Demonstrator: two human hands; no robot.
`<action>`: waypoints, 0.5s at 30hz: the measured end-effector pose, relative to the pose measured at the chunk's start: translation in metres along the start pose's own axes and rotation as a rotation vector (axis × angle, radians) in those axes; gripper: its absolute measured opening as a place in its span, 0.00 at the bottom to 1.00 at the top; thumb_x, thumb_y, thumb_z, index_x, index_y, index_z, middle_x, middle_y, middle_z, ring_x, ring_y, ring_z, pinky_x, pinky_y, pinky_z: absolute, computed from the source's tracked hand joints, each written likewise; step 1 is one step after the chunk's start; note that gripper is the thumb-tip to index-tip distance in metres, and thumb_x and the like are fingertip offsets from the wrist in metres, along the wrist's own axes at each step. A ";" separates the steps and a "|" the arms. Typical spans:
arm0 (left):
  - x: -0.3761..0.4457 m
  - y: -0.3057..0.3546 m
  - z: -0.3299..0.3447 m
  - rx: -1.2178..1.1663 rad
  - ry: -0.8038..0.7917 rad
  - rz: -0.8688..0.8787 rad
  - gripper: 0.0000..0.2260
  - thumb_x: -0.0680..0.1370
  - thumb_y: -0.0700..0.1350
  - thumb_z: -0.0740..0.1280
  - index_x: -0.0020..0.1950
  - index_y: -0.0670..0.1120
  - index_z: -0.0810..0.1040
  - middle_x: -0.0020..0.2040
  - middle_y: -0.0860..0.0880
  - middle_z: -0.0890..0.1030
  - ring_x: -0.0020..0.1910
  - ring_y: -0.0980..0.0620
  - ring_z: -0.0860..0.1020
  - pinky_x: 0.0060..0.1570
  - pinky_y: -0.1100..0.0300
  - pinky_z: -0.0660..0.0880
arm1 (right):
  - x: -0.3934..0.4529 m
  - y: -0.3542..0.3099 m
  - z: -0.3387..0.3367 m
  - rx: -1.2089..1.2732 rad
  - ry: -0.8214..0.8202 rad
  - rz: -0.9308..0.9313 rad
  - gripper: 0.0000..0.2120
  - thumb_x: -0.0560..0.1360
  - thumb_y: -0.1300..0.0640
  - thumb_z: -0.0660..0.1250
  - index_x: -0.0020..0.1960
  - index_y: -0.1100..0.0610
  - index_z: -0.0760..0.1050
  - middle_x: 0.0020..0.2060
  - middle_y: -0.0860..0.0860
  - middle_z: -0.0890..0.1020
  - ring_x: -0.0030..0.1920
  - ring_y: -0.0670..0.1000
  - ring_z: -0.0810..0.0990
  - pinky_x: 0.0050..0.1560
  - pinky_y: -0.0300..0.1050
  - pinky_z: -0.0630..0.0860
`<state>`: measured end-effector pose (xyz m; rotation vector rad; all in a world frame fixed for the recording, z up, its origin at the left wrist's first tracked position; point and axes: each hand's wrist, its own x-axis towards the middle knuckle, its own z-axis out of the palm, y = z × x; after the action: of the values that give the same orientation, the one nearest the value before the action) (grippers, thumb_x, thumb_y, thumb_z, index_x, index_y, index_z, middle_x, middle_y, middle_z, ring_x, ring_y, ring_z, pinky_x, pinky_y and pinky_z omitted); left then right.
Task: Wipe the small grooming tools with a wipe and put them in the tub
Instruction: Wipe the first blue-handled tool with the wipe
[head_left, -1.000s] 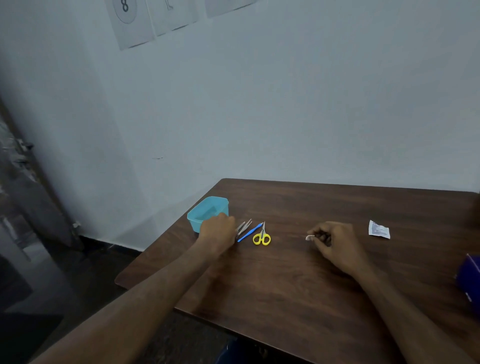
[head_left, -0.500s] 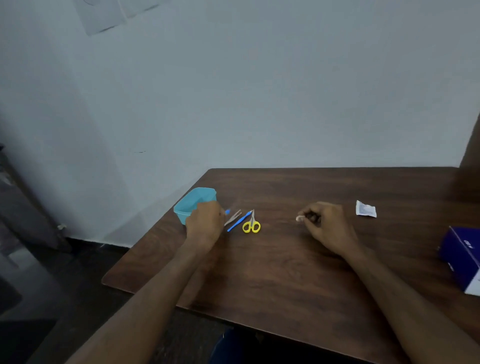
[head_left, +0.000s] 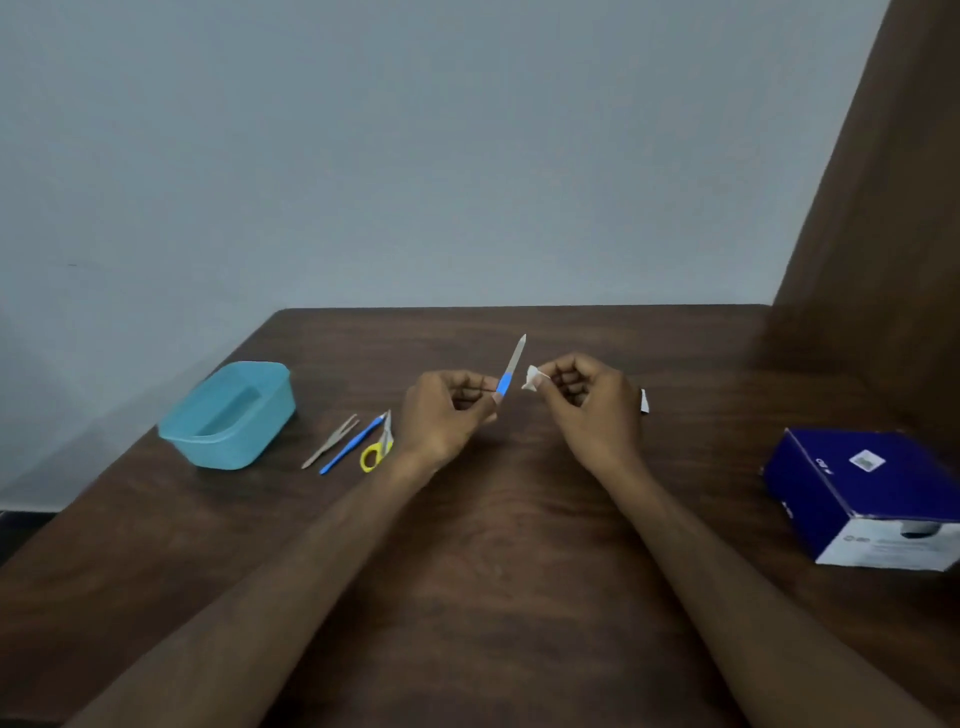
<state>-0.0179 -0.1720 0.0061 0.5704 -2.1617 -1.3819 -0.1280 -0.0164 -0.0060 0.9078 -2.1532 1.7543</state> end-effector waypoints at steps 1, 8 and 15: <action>0.005 -0.002 0.006 0.004 -0.016 0.018 0.04 0.77 0.41 0.79 0.51 0.48 0.90 0.43 0.50 0.90 0.43 0.53 0.89 0.52 0.48 0.87 | 0.002 0.002 -0.002 -0.003 0.001 0.004 0.05 0.76 0.53 0.79 0.43 0.51 0.85 0.35 0.43 0.87 0.37 0.45 0.85 0.42 0.43 0.84; 0.017 -0.019 0.028 -0.028 -0.038 0.089 0.03 0.78 0.40 0.77 0.49 0.47 0.89 0.41 0.51 0.89 0.37 0.55 0.87 0.38 0.62 0.84 | 0.012 0.013 -0.001 -0.073 -0.086 -0.052 0.04 0.75 0.58 0.80 0.44 0.53 0.86 0.35 0.43 0.86 0.36 0.43 0.84 0.40 0.37 0.81; 0.023 -0.022 0.025 0.005 -0.157 0.136 0.03 0.79 0.42 0.76 0.50 0.50 0.88 0.42 0.53 0.88 0.32 0.58 0.84 0.33 0.62 0.81 | 0.015 0.013 -0.003 -0.180 -0.025 -0.149 0.03 0.76 0.60 0.78 0.45 0.53 0.86 0.38 0.44 0.87 0.37 0.46 0.85 0.40 0.39 0.81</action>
<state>-0.0497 -0.1774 -0.0187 0.3189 -2.2816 -1.3877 -0.1482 -0.0176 -0.0075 1.0187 -2.1558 1.4614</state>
